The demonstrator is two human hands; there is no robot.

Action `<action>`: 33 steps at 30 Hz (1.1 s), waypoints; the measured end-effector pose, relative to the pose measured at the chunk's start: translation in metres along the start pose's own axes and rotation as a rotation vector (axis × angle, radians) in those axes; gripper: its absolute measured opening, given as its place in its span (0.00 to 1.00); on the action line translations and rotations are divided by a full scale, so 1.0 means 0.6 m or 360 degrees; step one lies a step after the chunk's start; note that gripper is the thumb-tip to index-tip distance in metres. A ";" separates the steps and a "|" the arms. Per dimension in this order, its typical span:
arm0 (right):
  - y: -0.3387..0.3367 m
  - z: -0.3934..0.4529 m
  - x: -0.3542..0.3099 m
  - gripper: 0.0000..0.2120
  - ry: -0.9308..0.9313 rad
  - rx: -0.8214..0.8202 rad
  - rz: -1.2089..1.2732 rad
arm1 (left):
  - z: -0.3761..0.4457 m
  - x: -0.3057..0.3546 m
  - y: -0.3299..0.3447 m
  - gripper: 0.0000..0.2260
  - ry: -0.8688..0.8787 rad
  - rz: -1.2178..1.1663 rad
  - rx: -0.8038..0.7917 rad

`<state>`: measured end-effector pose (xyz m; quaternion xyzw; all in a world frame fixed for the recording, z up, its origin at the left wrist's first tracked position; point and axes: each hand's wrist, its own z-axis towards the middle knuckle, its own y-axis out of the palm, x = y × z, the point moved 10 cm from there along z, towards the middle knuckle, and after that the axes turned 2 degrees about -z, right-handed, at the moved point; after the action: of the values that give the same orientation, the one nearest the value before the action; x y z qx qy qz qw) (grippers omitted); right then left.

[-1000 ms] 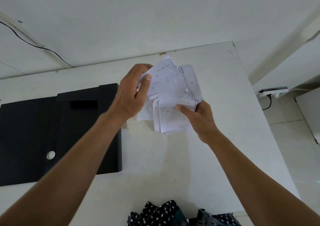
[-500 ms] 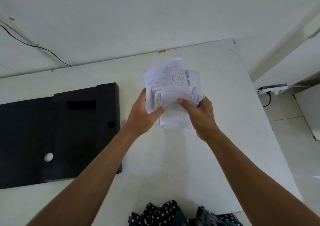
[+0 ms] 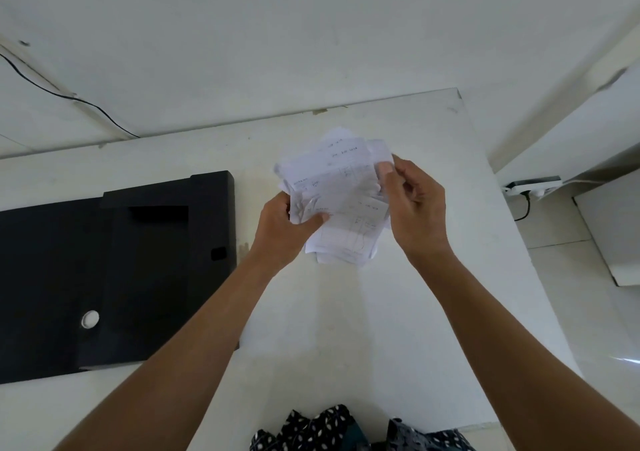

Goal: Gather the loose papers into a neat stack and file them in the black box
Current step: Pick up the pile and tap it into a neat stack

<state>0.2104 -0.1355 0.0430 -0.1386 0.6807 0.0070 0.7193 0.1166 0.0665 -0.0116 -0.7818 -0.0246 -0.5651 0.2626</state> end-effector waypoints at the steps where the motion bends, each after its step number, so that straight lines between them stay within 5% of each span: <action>1: -0.003 0.001 -0.006 0.11 -0.0021 0.0002 -0.0007 | 0.000 -0.002 0.002 0.28 0.0002 0.0010 -0.0005; 8: -0.029 0.002 -0.073 0.09 -0.0316 0.0111 -0.0284 | -0.008 0.012 0.020 0.08 0.0045 -0.0020 -0.0108; 16: 0.006 0.012 -0.173 0.12 -0.0891 -0.0183 -0.0709 | -0.015 0.024 0.033 0.15 0.0053 0.0010 -0.0144; 22: 0.030 -0.002 -0.164 0.12 -0.0951 -0.0373 -0.0998 | -0.014 0.016 0.034 0.09 -0.0033 0.0049 -0.0119; 29: -0.021 0.014 -0.150 0.12 -0.0858 -0.0110 -0.1215 | -0.015 0.017 0.033 0.09 0.0045 -0.0034 -0.0079; 33: 0.015 0.005 -0.133 0.12 -0.0753 -0.0272 -0.1305 | -0.014 0.020 0.036 0.07 0.0048 -0.0042 -0.0062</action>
<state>0.2057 -0.1118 0.1197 -0.4488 0.3845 -0.1901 0.7840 0.1210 0.0414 -0.0076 -0.7778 -0.0200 -0.5805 0.2402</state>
